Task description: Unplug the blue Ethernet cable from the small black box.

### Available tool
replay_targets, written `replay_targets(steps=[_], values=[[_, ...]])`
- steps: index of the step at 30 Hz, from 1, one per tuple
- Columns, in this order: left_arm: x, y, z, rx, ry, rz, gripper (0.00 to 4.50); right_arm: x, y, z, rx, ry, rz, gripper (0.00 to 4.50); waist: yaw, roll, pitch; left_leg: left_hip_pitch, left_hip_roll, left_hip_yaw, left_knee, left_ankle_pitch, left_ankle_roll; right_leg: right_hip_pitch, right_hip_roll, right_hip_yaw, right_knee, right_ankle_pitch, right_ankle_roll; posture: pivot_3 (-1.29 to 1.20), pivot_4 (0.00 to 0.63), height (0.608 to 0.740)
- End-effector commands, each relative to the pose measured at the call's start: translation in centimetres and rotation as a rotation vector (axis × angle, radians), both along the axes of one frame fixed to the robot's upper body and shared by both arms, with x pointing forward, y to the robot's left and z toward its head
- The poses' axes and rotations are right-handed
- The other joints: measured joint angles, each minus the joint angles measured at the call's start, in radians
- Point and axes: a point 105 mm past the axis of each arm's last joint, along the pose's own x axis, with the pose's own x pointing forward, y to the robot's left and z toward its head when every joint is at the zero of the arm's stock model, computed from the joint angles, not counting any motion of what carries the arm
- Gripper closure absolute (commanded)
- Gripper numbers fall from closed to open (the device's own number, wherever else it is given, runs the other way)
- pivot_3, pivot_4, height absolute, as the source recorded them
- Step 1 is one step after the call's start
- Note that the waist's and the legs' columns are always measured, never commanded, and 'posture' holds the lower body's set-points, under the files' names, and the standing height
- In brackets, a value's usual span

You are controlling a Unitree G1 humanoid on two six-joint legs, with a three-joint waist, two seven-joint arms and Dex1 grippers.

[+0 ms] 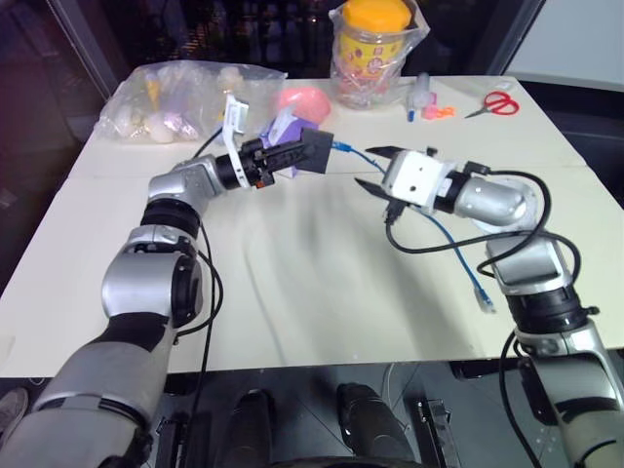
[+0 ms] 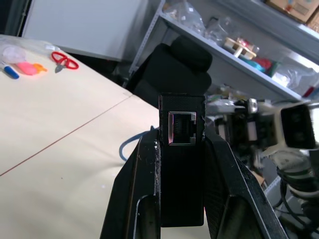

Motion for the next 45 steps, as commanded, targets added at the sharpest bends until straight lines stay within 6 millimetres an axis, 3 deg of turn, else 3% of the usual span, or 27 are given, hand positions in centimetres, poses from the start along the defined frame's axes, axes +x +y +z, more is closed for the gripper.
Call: replay_targets(steps=[1,5,7,11,19,38,41,45], values=[[-0.2,0.3,1.2,-0.094,0.003,-0.002,4.00,-1.7,-1.8,2.6,0.422,0.021,-0.110,1.06,0.006,0.000,0.000,0.000,0.000,0.000,0.000,0.000,0.000,0.000,0.000,0.000,0.000,0.000,0.000,0.00,0.150,0.740],[-0.5,-0.1,1.5,-0.223,0.086,-0.024,4.00,-5.5,1.6,3.2,1.142,0.342,0.120,1.06,0.006,0.000,0.000,-0.002,0.001,-0.003,0.002,0.000,0.000,-0.003,0.001,-0.001,0.005,0.000,-0.001,0.00,0.150,0.740],[-0.9,-0.6,1.9,-0.289,0.128,-0.053,4.00,-6.8,3.0,3.2,1.319,0.465,0.226,1.06,0.007,0.000,0.000,-0.002,0.002,-0.004,0.003,0.000,0.000,-0.002,0.002,-0.003,0.006,0.000,-0.001,0.00,0.150,0.740],[-2.6,-1.4,2.1,-0.349,0.179,-0.131,4.00,-6.5,3.6,2.0,1.514,0.596,0.221,1.06,0.006,0.000,0.000,-0.002,0.001,-0.003,0.006,0.000,0.000,0.001,-0.001,-0.003,0.004,0.001,-0.001,0.00,0.150,0.740],[-5.9,-2.4,1.3,-0.351,0.245,-0.209,4.00,-5.5,3.5,1.5,1.584,0.608,0.187,1.06,0.005,0.001,0.000,-0.001,0.001,-0.003,0.006,0.000,0.000,0.001,0.000,-0.003,0.003,0.001,-0.001,0.00,0.150,0.740],[-6.7,-3.1,0.6,-0.342,0.278,-0.209,4.00,-5.3,4.3,1.8,1.560,0.594,0.217,1.06,0.006,0.001,0.000,-0.001,0.001,-0.003,0.006,0.000,0.000,0.001,0.001,-0.003,0.001,0.001,-0.002,0.00,0.150,0.740],[-6.6,-3.2,0.4,-0.340,0.279,-0.208,4.00,-5.4,4.3,2.0,1.574,0.593,0.236,2.38,0.006,0.001,0.000,-0.001,0.001,-0.003,0.006,0.000,0.000,0.001,0.001,-0.003,0.001,0.000,-0.002,0.00,0.150,0.740],[-6.6,-3.2,0.5,-0.344,0.278,-0.207,4.00,-5.4,4.5,1.9,1.580,0.600,0.246,4.47,0.006,0.001,0.000,-0.002,0.001,-0.003,0.006,0.000,0.000,0.001,0.001,-0.003,0.000,0.000,-0.002,0.00,0.150,0.740]])
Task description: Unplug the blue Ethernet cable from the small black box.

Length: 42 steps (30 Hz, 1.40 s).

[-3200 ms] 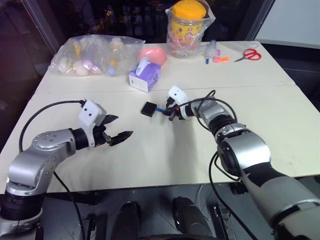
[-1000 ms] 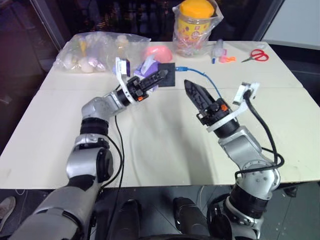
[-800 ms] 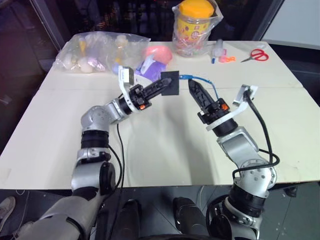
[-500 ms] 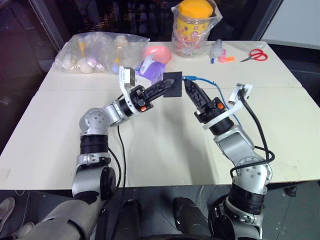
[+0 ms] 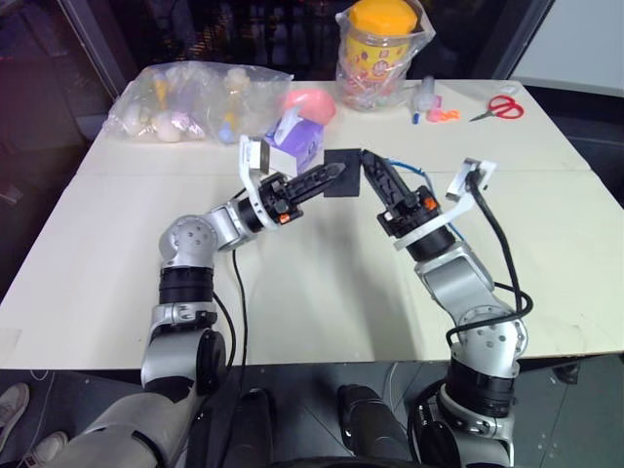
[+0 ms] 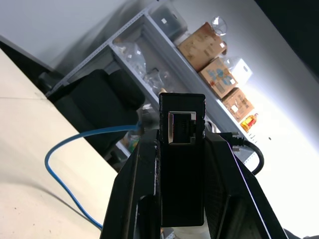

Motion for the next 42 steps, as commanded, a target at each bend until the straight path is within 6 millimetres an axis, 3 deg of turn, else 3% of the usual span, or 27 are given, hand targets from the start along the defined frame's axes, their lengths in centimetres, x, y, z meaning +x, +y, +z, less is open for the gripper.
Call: replay_targets(steps=[1,12,15,19,37,40,41,42], values=[[-0.5,-0.1,1.0,-0.028,-0.046,-0.012,4.00,-0.3,0.2,0.5,0.012,-0.027,0.018,4.47,0.000,0.000,0.000,0.000,0.000,0.000,0.000,0.000,0.000,0.000,0.000,0.000,0.000,0.000,0.000,0.00,0.150,0.740],[-0.3,-0.2,1.1,-0.049,-0.036,-0.001,4.00,-0.7,1.8,0.2,0.027,-0.012,0.107,4.47,0.000,0.000,0.000,-0.001,0.000,0.000,0.000,0.000,0.000,0.000,0.000,0.000,-0.002,-0.001,-0.002,0.00,0.150,0.740],[-0.3,-0.2,1.1,-0.056,-0.033,-0.002,4.00,-0.7,1.7,0.3,0.043,-0.014,0.108,3.31,0.000,0.000,0.000,-0.001,0.000,0.000,0.000,0.000,0.000,0.000,0.000,0.000,-0.003,-0.001,-0.002,0.00,0.150,0.740],[-0.3,0.1,1.1,-0.076,-0.013,-0.003,4.00,-0.4,1.2,0.2,0.054,-0.010,0.086,1.31,0.000,0.000,0.000,-0.002,0.000,0.000,0.000,0.000,0.000,0.000,0.000,0.000,-0.004,-0.001,-0.002,0.00,0.150,0.740],[-0.9,-0.1,0.9,-0.081,0.014,-0.028,4.00,-0.3,0.8,0.4,0.103,-0.017,0.073,1.31,0.000,0.000,0.000,-0.004,0.000,0.000,0.000,0.000,0.000,-0.001,0.000,0.000,-0.007,0.000,-0.001,0.00,0.150,0.740],[-1.0,-0.2,0.9,-0.081,0.014,-0.031,4.00,-0.3,0.8,0.5,0.107,-0.018,0.078,2.46,0.001,0.000,0.000,-0.004,0.000,0.000,-0.001,0.000,0.000,-0.001,0.000,0.000,-0.007,-0.001,-0.002,0.00,0.150,0.740],[-1.0,-0.2,0.9,-0.080,0.015,-0.031,4.00,-0.3,0.9,0.5,0.107,-0.018,0.082,3.14,0.000,0.000,0.000,-0.004,0.000,0.000,-0.001,0.000,0.000,-0.001,0.000,0.000,-0.008,-0.001,-0.002,0.00,0.150,0.740],[-1.0,-0.2,0.9,-0.080,0.015,-0.030,4.00,-0.4,0.9,0.4,0.107,-0.017,0.084,3.54,0.000,0.000,0.000,-0.004,0.000,0.000,-0.001,0.000,0.000,-0.001,0.000,0.000,-0.008,-0.001,-0.002,0.00,0.150,0.740]])
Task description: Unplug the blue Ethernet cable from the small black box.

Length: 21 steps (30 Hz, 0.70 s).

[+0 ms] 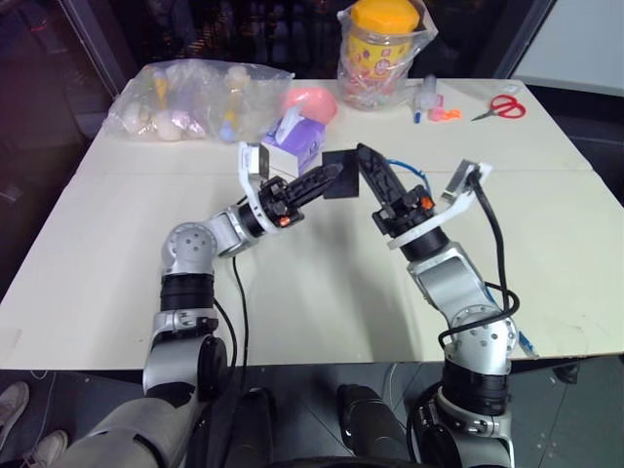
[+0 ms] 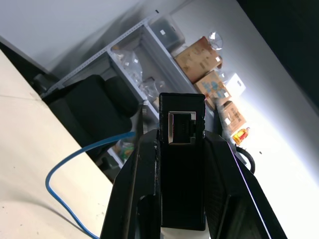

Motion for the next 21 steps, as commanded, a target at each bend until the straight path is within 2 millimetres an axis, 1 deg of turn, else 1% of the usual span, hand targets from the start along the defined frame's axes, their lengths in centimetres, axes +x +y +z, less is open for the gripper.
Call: replay_targets(steps=[1,2,10,11,15,17,20,21], values=[[-0.6,0.0,1.2,-0.029,-0.046,-0.016,4.00,-0.5,0.1,0.8,0.022,-0.035,0.016,3.99,0.000,0.000,0.000,0.000,0.000,0.000,0.000,0.000,0.000,0.000,0.000,0.000,0.000,0.000,0.000,0.00,0.150,0.740],[-0.6,0.0,1.2,-0.027,-0.046,-0.014,4.00,-0.5,0.2,0.7,0.021,-0.033,0.023,4.48,0.000,0.000,0.000,0.000,0.000,0.000,0.000,0.000,0.000,0.000,0.000,0.000,0.000,0.000,0.000,0.00,0.150,0.740],[-0.2,0.3,1.1,-0.018,-0.043,0.012,4.00,-0.4,0.0,0.6,0.029,-0.024,0.014,4.48,0.000,0.000,0.000,0.000,0.000,0.000,0.000,0.000,0.000,0.000,0.000,0.000,0.000,0.000,0.000,0.00,0.150,0.740],[0.1,0.6,1.1,-0.008,-0.049,0.034,4.00,-0.1,-0.7,0.6,0.034,-0.019,-0.016,4.48,0.000,0.000,0.000,0.000,0.000,0.000,0.000,0.000,0.000,0.000,0.000,0.000,0.000,0.000,0.000,0.00,0.150,0.740],[2.3,3.6,1.7,0.027,-0.078,0.176,4.00,1.1,-5.6,0.3,0.042,0.000,-0.203,4.48,0.000,0.000,0.000,0.000,0.000,0.000,0.000,0.000,0.000,0.000,0.000,0.000,0.000,0.000,-0.001,0.00,0.150,0.740],[3.0,4.9,2.0,0.047,-0.092,0.228,4.00,1.4,-7.4,0.2,0.031,0.008,-0.258,4.48,0.000,0.000,0.000,-0.001,0.000,0.000,0.000,0.000,0.000,0.000,0.000,0.000,-0.001,0.000,-0.001,0.00,0.150,0.740],[4.0,6.1,2.0,0.080,-0.109,0.300,4.00,1.8,-9.1,-0.2,0.009,0.026,-0.308,4.48,0.000,0.000,0.000,-0.001,0.000,0.000,-0.001,0.000,0.000,-0.001,0.000,0.000,-0.003,0.000,-0.001,0.00,0.150,0.740],[4.4,6.0,1.5,0.121,-0.120,0.331,4.00,2.2,-9.6,-0.5,0.000,0.045,-0.331,4.48,0.000,0.000,0.000,-0.001,0.000,0.000,-0.002,0.000,0.000,-0.001,0.000,0.000,-0.003,0.000,-0.001,0.00,0.150,0.740]])
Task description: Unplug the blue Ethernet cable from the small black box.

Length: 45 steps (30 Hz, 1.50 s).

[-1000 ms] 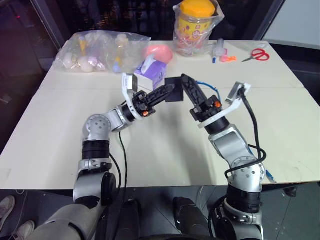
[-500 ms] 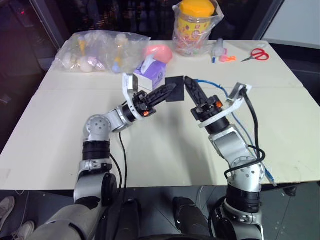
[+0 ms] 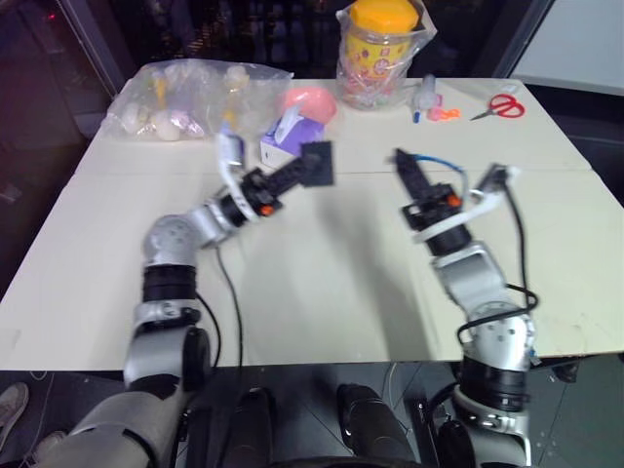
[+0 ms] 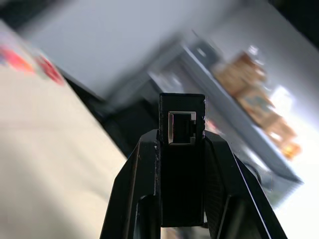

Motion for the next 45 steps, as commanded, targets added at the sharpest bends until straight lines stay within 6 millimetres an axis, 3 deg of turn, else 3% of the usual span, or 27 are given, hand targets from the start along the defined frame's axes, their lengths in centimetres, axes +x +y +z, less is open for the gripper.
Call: replay_targets(steps=[1,3,5,7,12,15,19,21,22,25,30,32,39,45], values=[[1.0,-0.7,0.3,0.072,-0.068,0.061,4.00,0.5,-1.0,0.2,-0.004,0.004,-0.037,4.48,0.001,0.000,0.000,0.000,0.000,0.000,0.000,0.000,0.000,0.000,0.000,0.000,0.000,0.000,0.000,0.00,0.150,0.740],[2.3,-3.5,-1.6,0.343,-0.212,0.228,4.00,3.0,-3.4,-2.2,-0.029,0.163,-0.176,4.48,0.006,0.000,0.000,0.000,0.000,0.000,-0.001,0.000,0.000,0.000,0.000,0.000,0.000,0.001,0.002,0.00,0.150,0.740],[2.4,-6.2,-2.2,0.481,-0.384,0.324,4.00,5.0,-5.2,-4.5,-0.063,0.322,-0.262,4.48,0.018,0.000,0.000,0.000,-0.001,0.001,0.001,0.000,0.000,0.001,-0.001,0.000,-0.002,0.002,0.002,0.00,0.150,0.740],[2.3,-7.7,-2.8,0.529,-0.482,0.369,4.00,6.2,-6.2,-5.9,-0.078,0.413,-0.302,4.48,0.030,0.000,0.000,-0.001,-0.001,0.004,0.002,0.000,0.000,0.001,-0.002,0.003,-0.003,0.002,-0.001,0.00,0.150,0.740],[3.4,-9.3,-4.8,0.580,-0.497,0.520,4.00,8.6,-7.2,-7.2,-0.178,0.476,-0.319,4.48,0.025,0.001,0.000,-0.002,-0.001,0.006,0.000,-0.001,0.002,-0.003,-0.001,0.005,-0.003,0.004,0.002,0.00,0.150,0.740],[3.7,-10.1,-5.6,0.597,-0.500,0.532,4.00,9.5,-7.2,-7.3,-0.190,0.483,-0.297,3.29,0.022,0.001,0.000,-0.001,-0.001,0.006,0.000,-0.002,0.003,-0.004,0.001,0.005,-0.002,0.004,0.004,0.00,0.150,0.740],[3.8,-10.9,-6.2,0.617,-0.527,0.533,4.00,9.8,-7.3,-7.3,-0.215,0.492,-0.282,1.37,0.025,0.001,0.000,-0.002,-0.001,0.006,0.000,-0.002,0.004,-0.004,0.001,0.005,-0.002,0.004,0.005,0.00,0.150,0.740],[4.2,-11.0,-6.7,0.637,-0.511,0.559,4.00,9.1,-6.3,-8.0,-0.299,0.535,-0.230,0.24,0.028,0.001,0.000,-0.003,-0.001,0.006,0.000,-0.002,0.004,-0.004,0.001,0.005,-0.002,0.005,0.006,0.00,0.150,0.740],[4.4,-11.0,-6.9,0.647,-0.499,0.572,4.00,8.4,-5.2,-8.2,-0.349,0.541,-0.185,0.05,0.032,0.001,0.000,-0.003,-0.001,0.006,0.000,-0.002,0.004,-0.004,0.000,0.005,-0.002,0.005,0.006,0.00,0.150,0.740],[4.5,-11.3,-7.3,0.657,-0.496,0.572,4.00,6.3,-2.5,-8.0,-0.405,0.510,-0.104,0.05,0.031,0.002,-0.001,-0.004,-0.001,0.005,0.001,-0.003,0.005,-0.004,0.000,0.005,-0.002,0.004,0.007,0.00,0.150,0.740],[4.3,-11.5,-8.1,0.666,-0.489,0.546,4.00,4.3,-2.2,-7.5,-0.394,0.475,-0.115,0.05,0.029,0.002,-0.001,-0.003,-0.001,0.005,0.001,-0.003,0.005,-0.004,0.000,0.005,-0.002,0.004,0.007,0.00,0.150,0.740],[4.3,-11.3,-8.5,0.677,-0.488,0.544,2.98,3.8,-2.4,-7.3,-0.385,0.461,-0.132,0.00,0.028,0.002,-0.001,-0.003,-0.001,0.005,0.002,-0.003,0.005,-0.003,0.000,0.005,-0.002,0.004,0.007,0.00,0.150,0.740],[4.6,-10.0,-9.3,0.711,-0.448,0.533,0.26,2.8,-3.6,-7.1,-0.417,0.442,-0.161,0.00,0.028,0.002,-0.001,-0.002,-0.001,0.005,0.003,-0.003,0.005,-0.002,0.000,0.005,-0.001,0.004,0.007,0.00,0.150,0.740],[2.6,-7.0,-7.4,0.670,-0.492,0.409,0.26,-0.2,-2.4,-5.9,-0.629,0.303,-0.032,0.00,0.023,0.002,-0.001,-0.002,-0.001,0.005,0.000,-0.003,0.005,-0.003,0.000,0.005,-0.001,0.004,0.007,0.00,0.150,0.740]])
